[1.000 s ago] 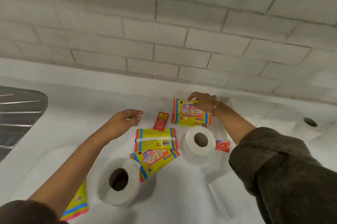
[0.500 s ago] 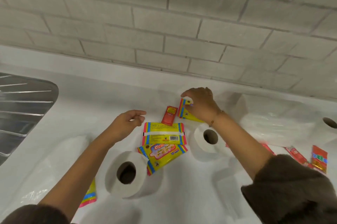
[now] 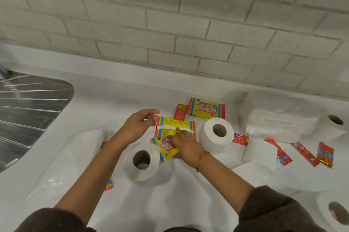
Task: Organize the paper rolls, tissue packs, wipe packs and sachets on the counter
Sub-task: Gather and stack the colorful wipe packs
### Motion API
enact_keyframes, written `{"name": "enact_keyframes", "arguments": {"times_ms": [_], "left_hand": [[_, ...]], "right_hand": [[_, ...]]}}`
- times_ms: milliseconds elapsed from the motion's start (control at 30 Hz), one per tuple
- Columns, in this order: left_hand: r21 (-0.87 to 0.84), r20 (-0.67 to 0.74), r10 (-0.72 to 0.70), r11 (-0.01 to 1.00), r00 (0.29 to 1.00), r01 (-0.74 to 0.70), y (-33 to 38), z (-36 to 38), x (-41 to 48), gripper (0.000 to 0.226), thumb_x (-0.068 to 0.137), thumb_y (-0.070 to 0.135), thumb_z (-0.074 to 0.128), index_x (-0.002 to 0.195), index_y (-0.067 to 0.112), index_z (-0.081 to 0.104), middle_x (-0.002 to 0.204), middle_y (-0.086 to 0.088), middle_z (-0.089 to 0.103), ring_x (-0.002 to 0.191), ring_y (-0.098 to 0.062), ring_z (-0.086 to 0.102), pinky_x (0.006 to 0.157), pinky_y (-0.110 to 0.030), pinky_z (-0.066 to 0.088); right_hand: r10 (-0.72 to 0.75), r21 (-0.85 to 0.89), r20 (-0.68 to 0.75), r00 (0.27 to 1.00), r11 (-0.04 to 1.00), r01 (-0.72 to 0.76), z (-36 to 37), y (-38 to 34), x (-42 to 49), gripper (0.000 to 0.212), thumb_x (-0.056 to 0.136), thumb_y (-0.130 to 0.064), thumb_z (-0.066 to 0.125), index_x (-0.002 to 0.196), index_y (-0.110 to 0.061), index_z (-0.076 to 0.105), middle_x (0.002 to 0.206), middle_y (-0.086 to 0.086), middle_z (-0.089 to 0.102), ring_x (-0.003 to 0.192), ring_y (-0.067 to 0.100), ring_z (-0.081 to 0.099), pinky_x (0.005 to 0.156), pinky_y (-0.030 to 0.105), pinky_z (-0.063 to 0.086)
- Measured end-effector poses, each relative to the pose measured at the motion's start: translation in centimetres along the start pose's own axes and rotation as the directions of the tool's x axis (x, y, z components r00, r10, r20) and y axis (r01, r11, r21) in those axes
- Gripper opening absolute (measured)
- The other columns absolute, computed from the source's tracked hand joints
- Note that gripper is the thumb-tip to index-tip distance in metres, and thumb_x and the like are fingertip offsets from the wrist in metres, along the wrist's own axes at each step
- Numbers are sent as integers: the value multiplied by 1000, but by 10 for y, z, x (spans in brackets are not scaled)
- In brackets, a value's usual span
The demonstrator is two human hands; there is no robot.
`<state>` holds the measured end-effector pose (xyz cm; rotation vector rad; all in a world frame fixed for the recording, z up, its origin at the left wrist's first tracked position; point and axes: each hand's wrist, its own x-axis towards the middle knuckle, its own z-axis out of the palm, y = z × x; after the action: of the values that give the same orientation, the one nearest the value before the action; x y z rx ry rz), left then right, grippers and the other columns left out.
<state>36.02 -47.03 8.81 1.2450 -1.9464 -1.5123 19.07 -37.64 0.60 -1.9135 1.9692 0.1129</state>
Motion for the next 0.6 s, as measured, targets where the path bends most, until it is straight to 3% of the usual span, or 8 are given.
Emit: {"name": "enact_keyframes", "arguments": {"times_ms": [133, 233, 300, 400, 533, 600], "left_hand": [[-8, -7, 14, 1000, 1000, -14, 4, -3, -13, 24, 92, 18, 51, 112, 29, 60, 111, 0, 64, 100, -17, 62, 81, -25, 44], [-35, -23, 23, 999, 999, -24, 6, -9, -22, 25, 91, 18, 54, 114, 26, 61, 113, -4, 65, 101, -20, 63, 85, -28, 43], [-42, -33, 26, 999, 999, -28, 6, -15, -27, 25, 91, 19, 54, 114, 25, 61, 114, -4, 64, 100, -19, 64, 86, -28, 43], [-76, -53, 20, 997, 998, -24, 3, -25, -33, 25, 91, 15, 54, 111, 27, 61, 114, -4, 65, 98, -18, 64, 90, -30, 44], [-89, -72, 7, 996, 997, -14, 1, -33, -34, 25, 91, 12, 52, 108, 29, 61, 112, -2, 65, 98, -17, 64, 96, -35, 44], [-96, -74, 2, 995, 997, -10, 1, -34, -32, 25, 92, 11, 51, 110, 26, 61, 113, -2, 65, 98, -18, 64, 95, -35, 44]], "right_hand": [[-49, -280, 43, 998, 958, 59, 5, -13, 0, 47, 97, -24, 42, 142, -20, 29, 150, 36, 10, 136, 48, 21, 106, 54, 32], [-54, -345, 19, 998, 937, 57, -2, -21, -3, 45, 94, -9, 38, 138, -7, 30, 139, 41, 29, 127, 49, 35, 95, 53, 40], [-51, -305, -84, 995, 952, 23, -7, -24, -3, 41, 89, -1, 37, 130, -2, 36, 123, 33, 48, 114, 45, 47, 80, 48, 44], [-23, -234, -232, 972, 972, -33, -11, -21, -3, 33, 90, -3, 37, 123, -2, 40, 107, 23, 59, 99, 37, 55, 65, 38, 36], [165, 33, -394, 904, 986, -165, -26, -11, -12, 30, 99, -23, 33, 123, -8, 43, 100, 23, 60, 85, 37, 60, 60, 34, 36], [238, 244, -451, 860, 960, -138, -40, -5, -16, 32, 99, -24, 35, 123, -6, 46, 99, 23, 63, 86, 38, 61, 61, 32, 36]]}}
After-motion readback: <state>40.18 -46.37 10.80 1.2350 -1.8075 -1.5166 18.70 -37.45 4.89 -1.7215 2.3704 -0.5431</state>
